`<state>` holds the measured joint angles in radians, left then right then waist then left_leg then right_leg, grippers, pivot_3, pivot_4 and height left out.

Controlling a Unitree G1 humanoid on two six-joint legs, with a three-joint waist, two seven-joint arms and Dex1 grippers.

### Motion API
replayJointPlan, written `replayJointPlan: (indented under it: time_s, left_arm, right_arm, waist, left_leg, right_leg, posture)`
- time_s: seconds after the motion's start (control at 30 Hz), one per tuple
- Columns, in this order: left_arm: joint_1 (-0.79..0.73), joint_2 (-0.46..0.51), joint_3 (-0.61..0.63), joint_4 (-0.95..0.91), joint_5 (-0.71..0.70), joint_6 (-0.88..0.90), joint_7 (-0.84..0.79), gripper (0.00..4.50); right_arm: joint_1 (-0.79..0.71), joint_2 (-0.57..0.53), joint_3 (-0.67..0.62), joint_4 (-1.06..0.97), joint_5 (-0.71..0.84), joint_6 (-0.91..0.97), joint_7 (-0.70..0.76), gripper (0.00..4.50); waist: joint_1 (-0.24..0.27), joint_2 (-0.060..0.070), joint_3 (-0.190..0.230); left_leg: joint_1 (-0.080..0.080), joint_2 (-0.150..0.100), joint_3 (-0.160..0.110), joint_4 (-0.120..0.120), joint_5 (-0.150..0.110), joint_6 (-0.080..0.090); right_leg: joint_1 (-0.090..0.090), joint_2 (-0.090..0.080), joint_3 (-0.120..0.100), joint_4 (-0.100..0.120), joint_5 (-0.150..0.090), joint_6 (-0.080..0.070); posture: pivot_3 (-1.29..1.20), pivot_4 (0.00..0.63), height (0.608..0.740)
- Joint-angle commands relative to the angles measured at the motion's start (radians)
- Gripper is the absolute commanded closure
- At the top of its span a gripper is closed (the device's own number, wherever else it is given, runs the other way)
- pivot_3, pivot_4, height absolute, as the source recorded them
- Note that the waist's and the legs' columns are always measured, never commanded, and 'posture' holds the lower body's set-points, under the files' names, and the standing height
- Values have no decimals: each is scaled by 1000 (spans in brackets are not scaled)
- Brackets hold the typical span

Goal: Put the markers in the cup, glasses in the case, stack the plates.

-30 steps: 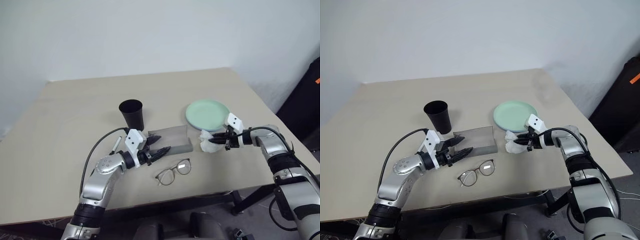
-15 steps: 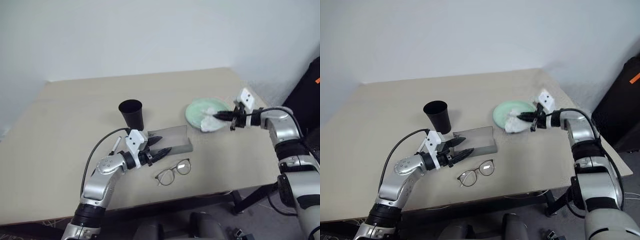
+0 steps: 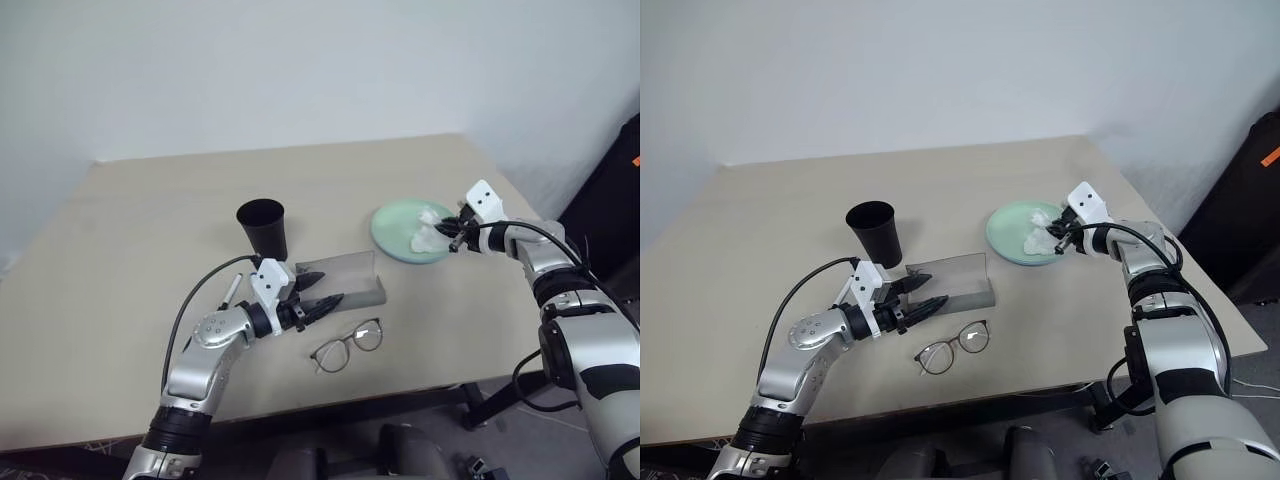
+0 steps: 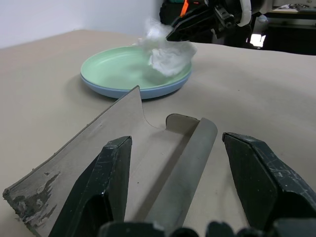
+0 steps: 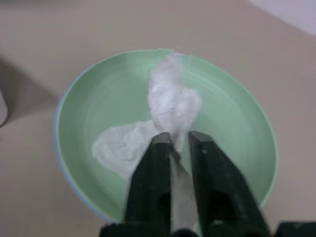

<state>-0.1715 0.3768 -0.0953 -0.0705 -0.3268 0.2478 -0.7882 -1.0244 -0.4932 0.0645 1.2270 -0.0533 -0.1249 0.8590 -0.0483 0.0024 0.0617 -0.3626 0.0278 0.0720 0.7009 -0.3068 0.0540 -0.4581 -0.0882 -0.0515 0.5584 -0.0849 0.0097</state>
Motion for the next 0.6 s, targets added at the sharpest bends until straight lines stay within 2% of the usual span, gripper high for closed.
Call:
replayJointPlan:
  time_s: [0.03,0.2,0.3,0.4,0.5,0.6]
  left_arm:
    - [-9,5,8,-42,-4,-8,-1,1409]
    - [-11,6,5,-43,-5,-3,-4,1409]
    - [-15,7,5,-42,-6,-1,-6,1409]
    - [-15,11,2,-43,-11,9,-15,1409]
    - [-10,23,-5,-44,-17,27,-39,1409]
    - [-11,33,-12,-44,-21,43,-62,1409]
  right_arm:
    - [-44,-4,-24,-3,2,-24,-19,2572]
    - [-39,-12,-38,-10,8,-53,-36,884]
    - [-18,-12,-82,-52,63,-88,15,884]
    - [55,-15,-117,-153,145,-82,203,884]
    - [174,-22,-124,-328,228,3,377,884]
    - [313,-41,-108,-547,292,112,478,884]
  waist:
    - [0,0,0]
    - [-1,0,0]
    - [-1,0,0]
    - [0,0,0]
    - [1,1,-1]
    - [4,3,-2]
  left_leg:
    - [0,0,0,0,0,0]
    - [1,0,1,0,0,0]
    - [2,0,1,0,0,0]
    - [2,0,1,0,0,0]
    - [4,0,-1,0,0,0]
    - [3,0,-1,1,0,0]
  right_leg:
    - [0,2,4,0,0,0]
    - [0,4,9,1,0,0]
    - [0,4,10,1,0,0]
    - [1,4,10,2,0,0]
    - [3,5,10,2,0,0]
    - [3,5,10,3,0,0]
  posture:
    - [0,0,740]
    - [0,0,740]
    - [0,0,740]
    - [0,0,740]
    - [0,0,740]
    - [0,0,740]
